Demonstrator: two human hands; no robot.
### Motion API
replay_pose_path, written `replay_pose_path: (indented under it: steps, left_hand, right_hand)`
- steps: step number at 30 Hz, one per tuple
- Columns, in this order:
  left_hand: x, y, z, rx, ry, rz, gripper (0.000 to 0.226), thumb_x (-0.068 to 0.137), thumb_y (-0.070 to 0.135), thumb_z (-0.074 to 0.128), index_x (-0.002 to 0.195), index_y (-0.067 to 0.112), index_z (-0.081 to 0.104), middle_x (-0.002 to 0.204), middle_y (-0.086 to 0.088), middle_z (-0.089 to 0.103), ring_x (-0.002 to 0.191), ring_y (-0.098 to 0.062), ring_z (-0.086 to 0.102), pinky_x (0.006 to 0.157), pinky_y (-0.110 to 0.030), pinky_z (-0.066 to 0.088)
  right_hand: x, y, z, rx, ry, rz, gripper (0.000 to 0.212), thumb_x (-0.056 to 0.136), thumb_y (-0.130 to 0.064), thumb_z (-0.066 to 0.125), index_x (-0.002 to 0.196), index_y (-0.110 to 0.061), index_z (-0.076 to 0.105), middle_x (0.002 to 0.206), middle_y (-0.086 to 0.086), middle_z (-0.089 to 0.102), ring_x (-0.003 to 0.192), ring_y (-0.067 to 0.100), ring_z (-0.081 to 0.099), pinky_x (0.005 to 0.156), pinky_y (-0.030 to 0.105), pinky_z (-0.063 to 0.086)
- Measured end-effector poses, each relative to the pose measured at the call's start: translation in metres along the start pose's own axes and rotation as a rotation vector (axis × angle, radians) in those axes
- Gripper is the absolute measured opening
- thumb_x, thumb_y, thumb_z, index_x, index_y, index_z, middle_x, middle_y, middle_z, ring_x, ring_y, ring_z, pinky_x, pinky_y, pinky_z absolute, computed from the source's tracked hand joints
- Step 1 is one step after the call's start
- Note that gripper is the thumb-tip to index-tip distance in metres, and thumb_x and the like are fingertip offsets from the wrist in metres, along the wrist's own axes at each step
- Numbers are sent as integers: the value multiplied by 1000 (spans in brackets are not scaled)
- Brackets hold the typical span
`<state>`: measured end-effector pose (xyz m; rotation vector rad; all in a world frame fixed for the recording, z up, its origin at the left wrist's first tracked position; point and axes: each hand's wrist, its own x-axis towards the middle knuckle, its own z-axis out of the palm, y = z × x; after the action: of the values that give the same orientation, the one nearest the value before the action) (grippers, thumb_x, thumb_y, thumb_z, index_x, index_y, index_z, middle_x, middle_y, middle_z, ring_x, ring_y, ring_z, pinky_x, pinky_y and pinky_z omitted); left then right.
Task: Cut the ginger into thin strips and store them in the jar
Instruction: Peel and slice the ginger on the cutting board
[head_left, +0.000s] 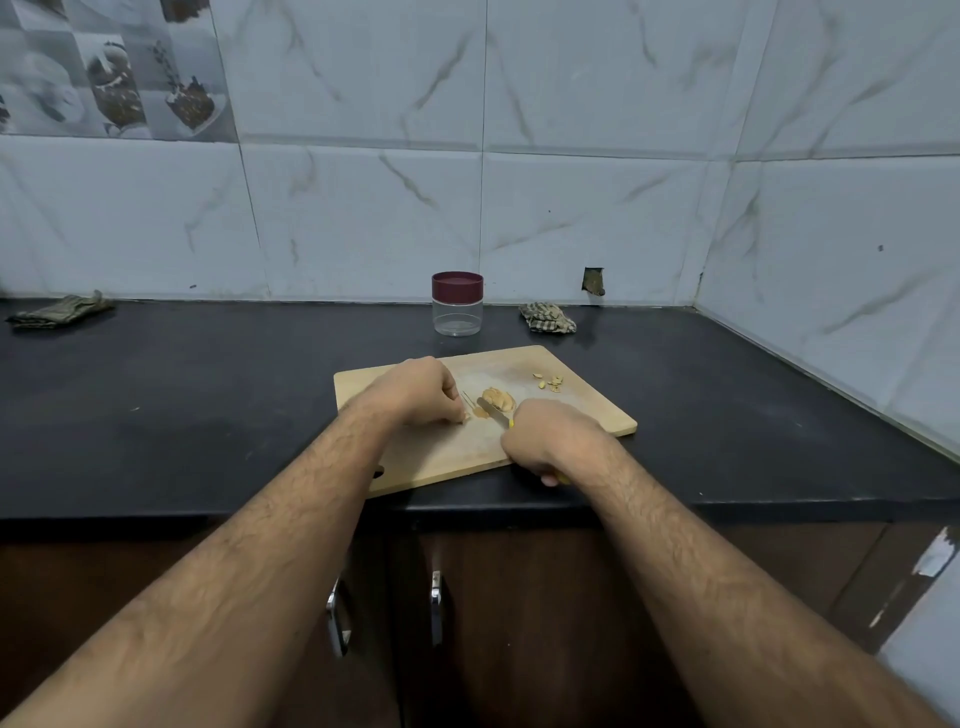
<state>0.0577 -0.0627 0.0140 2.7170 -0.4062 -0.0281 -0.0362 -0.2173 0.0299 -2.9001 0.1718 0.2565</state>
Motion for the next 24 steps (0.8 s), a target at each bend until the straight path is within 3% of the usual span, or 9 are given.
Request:
replay_pose_path:
  steps: [4, 8, 10, 14, 17, 21, 24]
  left_hand:
    - [0, -4, 2, -59, -2, 0, 10, 81, 31, 75, 76, 22, 74, 82, 15, 71, 88, -7, 63, 83, -33, 54]
    - [-3, -6, 1, -135, -25, 38, 9, 87, 24, 71, 79, 21, 75, 72, 21, 67, 76, 0, 58, 68, -22, 43]
    - [-3, -7, 1, -153, -26, 45, 8, 87, 22, 71, 81, 22, 76, 76, 19, 68, 78, -1, 58, 71, -22, 44]
    - [-4, -10, 4, -176, -19, 57, 12, 87, 16, 72, 83, 27, 73, 83, 13, 68, 82, -6, 60, 82, -25, 49]
    - [-3, -9, 6, -154, 6, 74, 15, 87, 18, 73, 87, 34, 72, 81, 9, 64, 80, -10, 59, 80, -28, 48]
    - [-5, -8, 8, -140, 24, 107, 17, 86, 16, 74, 87, 33, 75, 82, 16, 67, 84, -6, 61, 80, -24, 49]
    - [-6, -8, 9, -132, 24, 110, 13, 85, 17, 75, 82, 30, 75, 80, 20, 67, 82, -2, 61, 80, -22, 49]
  right_hand:
    - [0, 1, 3, 12, -6, -5, 17, 95, -20, 43, 90, -12, 57, 62, 0, 64, 41, 12, 56, 48, 24, 41]
    - [1, 1, 6, 24, -24, -26, 19, 97, -22, 44, 90, -11, 57, 52, 0, 62, 37, 12, 54, 51, 25, 45]
    - [2, 1, 9, 42, -41, -21, 19, 96, -21, 44, 92, -9, 58, 52, 1, 64, 40, 14, 56, 57, 27, 53]
    - [0, 1, 11, 102, -57, -10, 22, 95, -20, 44, 94, -6, 61, 72, 7, 73, 49, 18, 61, 68, 33, 59]
    - [-7, -1, 7, 153, -74, -8, 25, 95, -17, 40, 96, -4, 61, 75, 9, 71, 52, 20, 60, 65, 32, 57]
    - [-17, -3, 5, 243, -100, -7, 26, 96, -17, 36, 102, -2, 56, 72, 8, 63, 41, 15, 52, 48, 25, 46]
    - [-20, -5, 5, 278, -122, -3, 30, 98, -17, 35, 110, -1, 57, 74, 9, 62, 43, 14, 51, 50, 26, 46]
